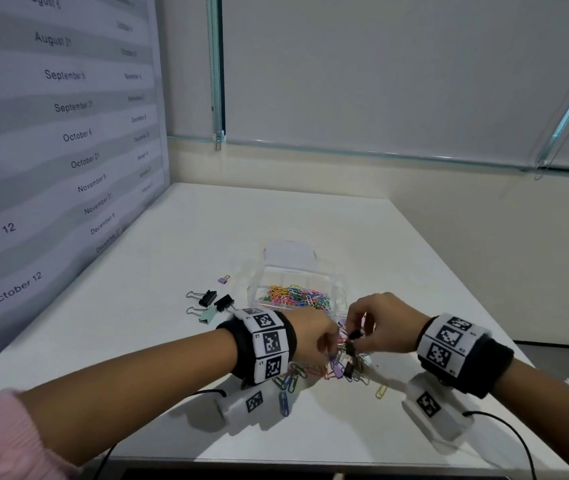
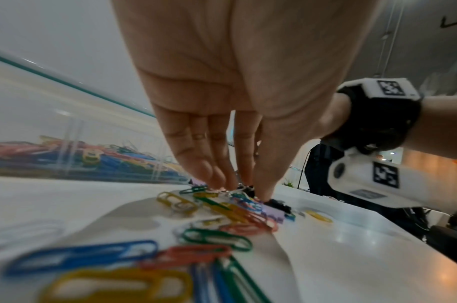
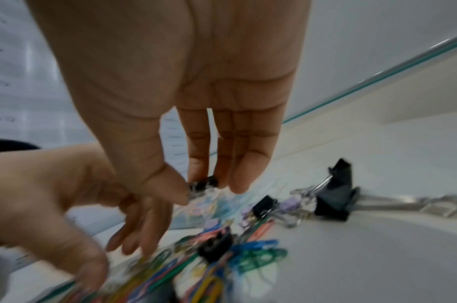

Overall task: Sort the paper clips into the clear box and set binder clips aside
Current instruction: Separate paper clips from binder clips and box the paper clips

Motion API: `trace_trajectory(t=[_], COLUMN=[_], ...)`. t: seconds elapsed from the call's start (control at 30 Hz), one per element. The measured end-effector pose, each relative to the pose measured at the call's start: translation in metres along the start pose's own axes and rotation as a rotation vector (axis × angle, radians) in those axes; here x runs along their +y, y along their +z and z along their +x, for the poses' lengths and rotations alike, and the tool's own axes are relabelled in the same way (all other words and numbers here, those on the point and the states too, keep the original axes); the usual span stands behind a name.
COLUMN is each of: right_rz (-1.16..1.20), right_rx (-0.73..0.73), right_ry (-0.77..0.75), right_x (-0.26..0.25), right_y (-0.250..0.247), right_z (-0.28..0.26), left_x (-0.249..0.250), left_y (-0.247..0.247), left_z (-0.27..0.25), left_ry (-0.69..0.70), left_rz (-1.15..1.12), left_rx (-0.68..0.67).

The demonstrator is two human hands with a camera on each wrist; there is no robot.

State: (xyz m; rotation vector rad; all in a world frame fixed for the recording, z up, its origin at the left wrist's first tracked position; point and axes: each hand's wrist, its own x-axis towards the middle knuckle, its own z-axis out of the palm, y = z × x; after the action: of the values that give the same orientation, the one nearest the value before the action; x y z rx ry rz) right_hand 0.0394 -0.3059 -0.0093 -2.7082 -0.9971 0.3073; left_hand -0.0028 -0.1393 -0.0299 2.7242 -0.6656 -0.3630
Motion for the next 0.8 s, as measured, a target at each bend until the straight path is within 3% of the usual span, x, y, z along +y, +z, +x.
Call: trace_trajectory(t=[0.23, 0.4, 0.6, 0.8], right_rz=[-0.100, -0.093, -0.063, -0.053], right_rx=[0.004, 0.024, -0.099, -0.125], right_ry=[0.121, 0.042, 0.006, 0.005], right_x=[0.029, 0.022, 0.004, -0.003], right_y=[-0.006, 0.003, 0.023, 0.028], right_z=[-0.001, -0.005, -0.006, -0.001], left_x=[0.018, 0.017, 0.015, -0.004], left_y=[0.009, 0.014, 0.009, 0.000], left_z=[0.012, 0.013, 0.006, -0.007], left_ry=[0.050, 0.007, -0.014, -0.042], left_rz=[0.056, 0.070, 0.002, -0.093], left_rx=[-0.031, -0.032, -0.043, 0.101])
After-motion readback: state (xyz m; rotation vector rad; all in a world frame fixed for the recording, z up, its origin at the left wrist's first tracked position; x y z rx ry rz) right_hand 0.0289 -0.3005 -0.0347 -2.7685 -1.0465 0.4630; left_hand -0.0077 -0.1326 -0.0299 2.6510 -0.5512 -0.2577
